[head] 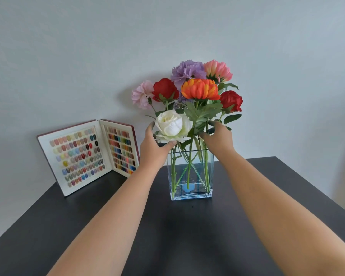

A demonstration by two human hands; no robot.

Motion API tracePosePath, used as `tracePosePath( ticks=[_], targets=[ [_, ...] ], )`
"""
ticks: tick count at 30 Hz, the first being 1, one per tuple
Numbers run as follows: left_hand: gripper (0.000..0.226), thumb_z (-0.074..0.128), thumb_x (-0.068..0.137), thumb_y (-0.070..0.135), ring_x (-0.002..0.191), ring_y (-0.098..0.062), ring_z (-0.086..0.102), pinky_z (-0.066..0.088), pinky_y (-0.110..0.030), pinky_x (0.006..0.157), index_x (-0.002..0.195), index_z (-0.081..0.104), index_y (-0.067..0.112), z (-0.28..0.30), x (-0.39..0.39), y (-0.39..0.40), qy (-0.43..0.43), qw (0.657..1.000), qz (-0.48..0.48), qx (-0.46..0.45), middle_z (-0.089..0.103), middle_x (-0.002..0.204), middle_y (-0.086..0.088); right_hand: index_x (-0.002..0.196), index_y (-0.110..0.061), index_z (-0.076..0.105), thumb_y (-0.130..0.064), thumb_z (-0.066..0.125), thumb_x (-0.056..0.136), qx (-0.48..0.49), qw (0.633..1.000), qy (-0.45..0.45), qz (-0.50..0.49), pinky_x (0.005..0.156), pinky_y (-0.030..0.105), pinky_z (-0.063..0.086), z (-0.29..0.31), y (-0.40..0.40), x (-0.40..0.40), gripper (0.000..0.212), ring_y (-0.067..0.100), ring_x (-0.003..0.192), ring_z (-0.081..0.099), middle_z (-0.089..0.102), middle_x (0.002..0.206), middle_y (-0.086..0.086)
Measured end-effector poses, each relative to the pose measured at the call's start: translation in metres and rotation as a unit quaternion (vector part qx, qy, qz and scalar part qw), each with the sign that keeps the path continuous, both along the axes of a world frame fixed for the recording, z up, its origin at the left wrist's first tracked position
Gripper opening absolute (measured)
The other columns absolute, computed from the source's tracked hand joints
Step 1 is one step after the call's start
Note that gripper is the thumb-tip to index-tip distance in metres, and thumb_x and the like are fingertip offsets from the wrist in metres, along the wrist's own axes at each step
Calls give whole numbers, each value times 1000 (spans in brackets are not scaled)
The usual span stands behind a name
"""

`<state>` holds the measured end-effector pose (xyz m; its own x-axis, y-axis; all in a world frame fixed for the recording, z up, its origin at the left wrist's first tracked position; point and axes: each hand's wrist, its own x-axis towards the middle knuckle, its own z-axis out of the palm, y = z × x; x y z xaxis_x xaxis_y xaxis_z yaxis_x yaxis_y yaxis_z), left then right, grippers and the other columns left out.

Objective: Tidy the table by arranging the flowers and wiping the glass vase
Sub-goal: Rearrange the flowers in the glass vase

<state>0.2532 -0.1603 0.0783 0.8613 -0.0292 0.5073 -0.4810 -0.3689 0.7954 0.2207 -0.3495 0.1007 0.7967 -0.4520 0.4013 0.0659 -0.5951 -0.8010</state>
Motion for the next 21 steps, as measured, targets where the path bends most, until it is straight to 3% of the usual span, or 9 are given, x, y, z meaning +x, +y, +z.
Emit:
tracePosePath(
  ticks=[2, 4, 8, 11, 14, 17, 21],
  targets=[
    [87, 81, 76, 29, 121, -21, 56, 42, -29, 94, 148, 33, 22, 0, 0, 1, 8, 1000, 4, 5, 56, 138, -1, 133, -12, 53, -20, 60, 90, -16, 1000, -4, -5, 47, 14, 31, -3, 0, 1, 45, -1, 60, 46, 62, 94, 3],
    [86, 82, 76, 30, 120, -22, 57, 44, -31, 96, 147, 34, 24, 0, 0, 1, 5, 1000, 12, 13, 56, 138, -1, 133, -11, 54, -21, 59, 90, -21, 1000, -4, -10, 48, 17, 33, -2, -1, 0, 44, 2, 59, 46, 62, 94, 3],
    [86, 82, 75, 34, 119, -20, 58, 47, -40, 101, 146, 36, 23, -5, 1, 8, -7, 1000, 13, 19, 56, 139, -1, 139, -11, 48, -27, 59, 91, -15, 1000, -3, -15, 81, 25, 41, -8, -4, -10, 52, 20, 98, 59, 58, 133, 7],
    [85, 79, 76, 41, 113, -19, 59, 48, -37, 97, 147, 36, 24, -11, -3, 14, -13, 999, 30, 29, 52, 141, -2, 142, -13, 45, -24, 57, 92, -13, 1000, -21, -16, 83, 25, 40, -21, -6, -23, 53, 19, 111, 58, 53, 139, 4],
    [82, 77, 78, 39, 95, -9, 62, 49, -21, 75, 147, 35, 27, -23, -12, 21, -10, 1000, 16, 25, 48, 143, 2, 141, -15, 47, -19, 57, 92, -11, 998, -62, -15, 91, 26, 41, -36, 1, -39, 50, 17, 118, 54, 52, 139, 1],
    [73, 75, 81, 35, 107, -8, 58, 44, -12, 76, 144, 38, 28, -38, -24, 32, -3, 1000, -4, 15, 46, 143, 4, 136, -16, 53, -10, 57, 90, -16, 994, -108, -14, 105, 29, 35, -49, 14, -54, 46, 18, 129, 45, 51, 140, 0],
    [51, 69, 86, 34, 124, -9, 49, 40, -15, 93, 133, 52, 28, -45, -43, 60, -26, 998, -3, 55, 50, 138, 6, 125, -19, 63, 1, 61, 84, -65, 981, -181, 22, 104, 36, 38, -60, 44, -65, 45, 19, 127, 42, 54, 134, 3]
  ],
)
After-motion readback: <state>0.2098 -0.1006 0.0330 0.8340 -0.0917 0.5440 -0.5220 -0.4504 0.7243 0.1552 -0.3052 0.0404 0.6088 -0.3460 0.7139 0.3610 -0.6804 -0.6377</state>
